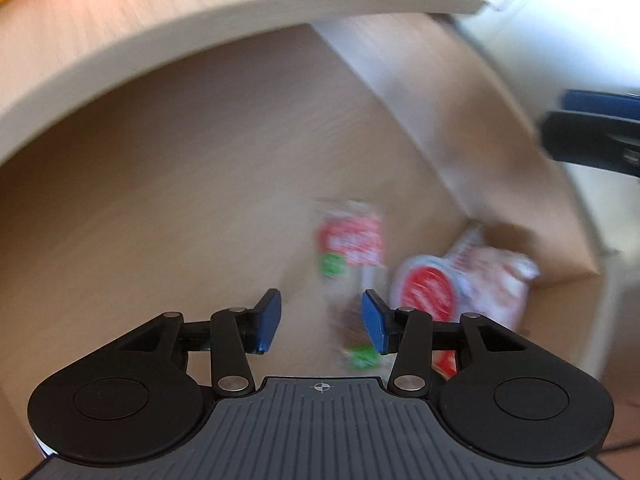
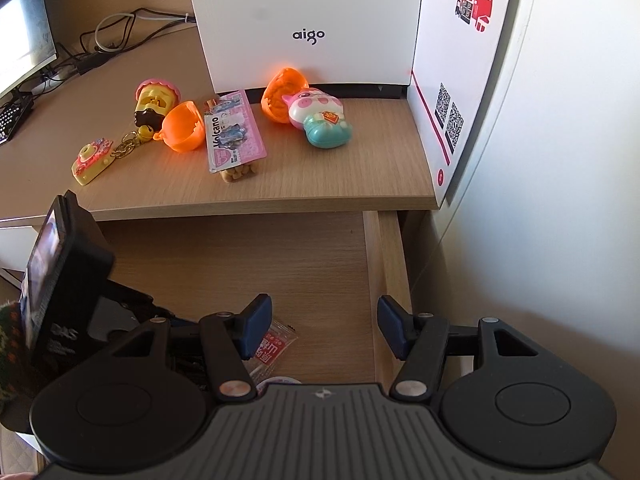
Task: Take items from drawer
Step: 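Move both open tools back down into the drawer, then grasp the snack bar packet with the left tool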
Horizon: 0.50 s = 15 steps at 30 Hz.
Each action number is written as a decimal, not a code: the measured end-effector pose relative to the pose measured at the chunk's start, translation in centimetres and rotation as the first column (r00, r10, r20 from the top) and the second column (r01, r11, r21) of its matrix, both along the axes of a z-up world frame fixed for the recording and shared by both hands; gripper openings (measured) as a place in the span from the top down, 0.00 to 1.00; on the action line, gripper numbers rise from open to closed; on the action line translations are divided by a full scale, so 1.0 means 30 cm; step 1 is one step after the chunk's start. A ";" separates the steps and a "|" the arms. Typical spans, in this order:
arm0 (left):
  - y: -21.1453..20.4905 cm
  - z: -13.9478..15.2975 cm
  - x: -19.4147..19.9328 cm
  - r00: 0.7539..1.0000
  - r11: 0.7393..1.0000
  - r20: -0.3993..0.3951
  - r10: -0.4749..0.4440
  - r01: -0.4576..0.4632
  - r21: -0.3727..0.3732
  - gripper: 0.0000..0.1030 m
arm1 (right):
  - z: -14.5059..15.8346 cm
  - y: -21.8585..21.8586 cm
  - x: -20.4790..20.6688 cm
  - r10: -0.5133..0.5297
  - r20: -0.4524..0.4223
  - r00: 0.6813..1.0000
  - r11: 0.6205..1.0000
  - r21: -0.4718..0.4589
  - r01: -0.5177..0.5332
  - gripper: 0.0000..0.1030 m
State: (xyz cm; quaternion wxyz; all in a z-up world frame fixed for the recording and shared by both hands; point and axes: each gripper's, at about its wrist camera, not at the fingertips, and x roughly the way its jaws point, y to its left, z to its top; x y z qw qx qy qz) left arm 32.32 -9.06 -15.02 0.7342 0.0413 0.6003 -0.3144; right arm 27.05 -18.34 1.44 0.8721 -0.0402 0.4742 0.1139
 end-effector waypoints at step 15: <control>-0.064 -0.021 -0.001 0.989 0.989 0.143 -0.030 0.008 0.147 0.52 | -0.014 0.002 0.006 -0.007 -0.014 1.000 1.000 -0.010 0.007 0.43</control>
